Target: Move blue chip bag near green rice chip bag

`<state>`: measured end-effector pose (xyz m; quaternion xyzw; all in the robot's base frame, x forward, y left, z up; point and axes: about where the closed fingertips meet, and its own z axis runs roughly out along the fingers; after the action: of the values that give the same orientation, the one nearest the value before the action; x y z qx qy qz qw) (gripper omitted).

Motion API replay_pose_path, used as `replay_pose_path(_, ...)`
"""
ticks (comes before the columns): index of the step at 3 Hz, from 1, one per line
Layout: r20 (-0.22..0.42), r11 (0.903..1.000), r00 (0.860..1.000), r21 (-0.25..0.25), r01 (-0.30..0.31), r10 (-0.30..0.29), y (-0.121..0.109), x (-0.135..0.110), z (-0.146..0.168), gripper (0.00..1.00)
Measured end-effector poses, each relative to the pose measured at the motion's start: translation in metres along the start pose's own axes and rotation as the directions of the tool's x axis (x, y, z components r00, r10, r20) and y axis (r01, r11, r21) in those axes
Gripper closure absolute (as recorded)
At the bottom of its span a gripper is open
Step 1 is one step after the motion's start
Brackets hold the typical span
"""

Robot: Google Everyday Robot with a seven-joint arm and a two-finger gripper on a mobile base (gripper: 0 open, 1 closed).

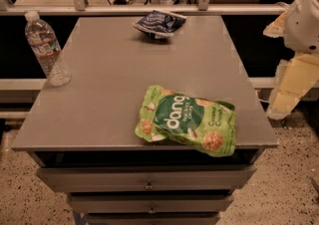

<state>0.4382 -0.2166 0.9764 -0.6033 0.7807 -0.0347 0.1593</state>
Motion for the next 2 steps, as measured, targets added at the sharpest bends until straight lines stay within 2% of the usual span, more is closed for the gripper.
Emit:
replay_pose_path(1,0.0,1.0,1.0,0.0,0.0,0.0,0.0,0.0,0.0,0.0)
replay_pose_path(2,0.068,0.9995,0.998,0.028,0.012,-0.014,-0.027,-0.019,0.021,0.0)
